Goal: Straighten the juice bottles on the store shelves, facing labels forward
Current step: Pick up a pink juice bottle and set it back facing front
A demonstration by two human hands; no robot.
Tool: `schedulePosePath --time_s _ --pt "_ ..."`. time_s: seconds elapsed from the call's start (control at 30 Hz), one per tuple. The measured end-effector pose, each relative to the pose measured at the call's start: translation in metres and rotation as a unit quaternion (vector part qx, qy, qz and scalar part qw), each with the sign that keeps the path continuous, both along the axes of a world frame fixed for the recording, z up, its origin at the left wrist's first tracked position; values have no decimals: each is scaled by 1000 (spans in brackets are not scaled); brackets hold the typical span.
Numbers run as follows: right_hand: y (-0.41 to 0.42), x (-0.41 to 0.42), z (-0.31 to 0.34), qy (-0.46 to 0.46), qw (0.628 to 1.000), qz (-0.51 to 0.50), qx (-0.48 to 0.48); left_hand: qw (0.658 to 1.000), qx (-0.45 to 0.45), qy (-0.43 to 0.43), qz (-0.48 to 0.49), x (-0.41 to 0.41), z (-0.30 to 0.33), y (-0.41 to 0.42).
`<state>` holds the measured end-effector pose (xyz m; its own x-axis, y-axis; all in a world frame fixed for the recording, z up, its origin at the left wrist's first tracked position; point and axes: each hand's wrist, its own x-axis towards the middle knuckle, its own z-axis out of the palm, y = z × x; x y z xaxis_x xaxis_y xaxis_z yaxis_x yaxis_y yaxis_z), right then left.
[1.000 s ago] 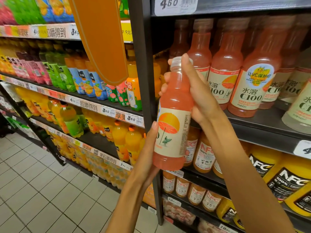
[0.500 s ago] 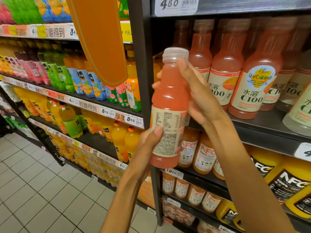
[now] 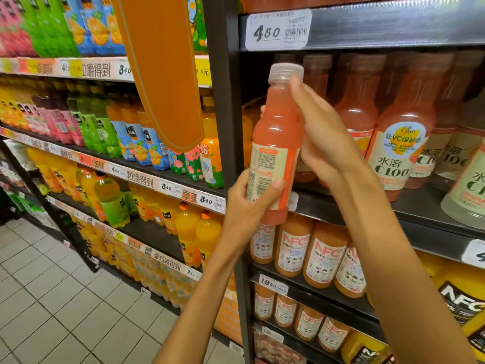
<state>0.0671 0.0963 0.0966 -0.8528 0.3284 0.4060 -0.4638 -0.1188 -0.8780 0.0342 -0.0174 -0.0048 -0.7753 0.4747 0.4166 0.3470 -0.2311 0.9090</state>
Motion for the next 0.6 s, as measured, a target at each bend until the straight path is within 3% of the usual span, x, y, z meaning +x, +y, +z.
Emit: schedulePosePath --time_s 0.17,0.27,0.33,0.43,0.6 --pt "6 -2 -6 26 998 53 -2 975 24 -122 -183 -19 2 -5" --pt "3 -5 -9 35 997 62 -13 964 29 -145 -220 -21 -1 -4" --pt "2 -8 -6 44 999 23 -10 977 58 -123 -167 -24 0 -1" --pt "0 -16 -4 52 996 -58 48 997 67 -25 -30 -29 3 7" --pt "-7 -33 -6 89 972 -157 148 995 -16 94 44 -24 -2 23"
